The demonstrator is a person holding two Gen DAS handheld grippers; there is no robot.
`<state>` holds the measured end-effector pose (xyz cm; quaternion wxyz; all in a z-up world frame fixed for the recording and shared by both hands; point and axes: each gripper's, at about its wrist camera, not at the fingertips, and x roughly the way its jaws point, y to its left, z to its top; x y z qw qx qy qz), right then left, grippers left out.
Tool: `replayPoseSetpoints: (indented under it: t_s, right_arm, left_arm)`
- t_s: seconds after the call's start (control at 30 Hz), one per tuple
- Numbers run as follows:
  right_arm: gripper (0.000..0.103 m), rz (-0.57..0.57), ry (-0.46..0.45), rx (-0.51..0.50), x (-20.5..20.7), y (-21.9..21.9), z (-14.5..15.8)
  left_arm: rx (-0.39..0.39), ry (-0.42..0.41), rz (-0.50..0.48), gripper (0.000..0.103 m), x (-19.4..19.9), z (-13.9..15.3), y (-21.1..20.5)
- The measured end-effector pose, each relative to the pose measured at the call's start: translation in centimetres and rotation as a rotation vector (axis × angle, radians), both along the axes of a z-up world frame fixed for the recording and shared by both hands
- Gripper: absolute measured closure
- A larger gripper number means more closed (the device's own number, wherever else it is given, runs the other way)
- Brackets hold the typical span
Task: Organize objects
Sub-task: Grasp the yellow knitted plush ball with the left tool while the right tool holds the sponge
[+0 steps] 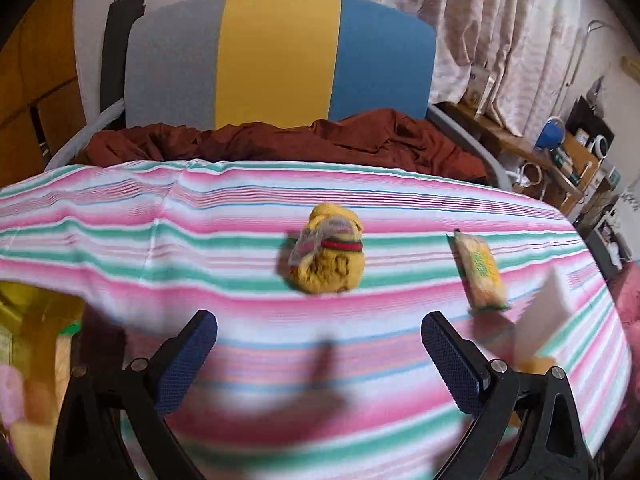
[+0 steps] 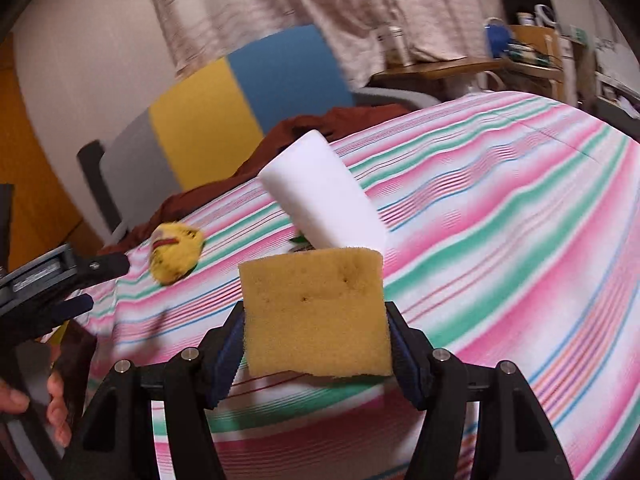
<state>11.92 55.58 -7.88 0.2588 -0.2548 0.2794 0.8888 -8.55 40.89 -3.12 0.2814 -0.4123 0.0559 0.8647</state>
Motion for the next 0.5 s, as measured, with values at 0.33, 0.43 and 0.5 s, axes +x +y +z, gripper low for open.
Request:
replayPoseSetpoints:
  t_s: [0.33,0.43,0.5]
  right_arm:
    - [0.037,0.057,0.132,0.089,1.2,-1.5,1.6]
    - [0.037,0.08,0.118,0.105,0.7,-1.8,1.7]
    - [0.037,0.091,0.116,0.106,0.4,-1.9,1.6]
  left_arm:
    - [-0.104,0.075,0.014,0.0,-4.5,-2.8,4.5]
    - [-0.078,0.052,0.029,0.008,-5.6,-3.8,4.4]
    - [-0.072,0.055,0.033,0.013,-5.9,-4.3,4.4]
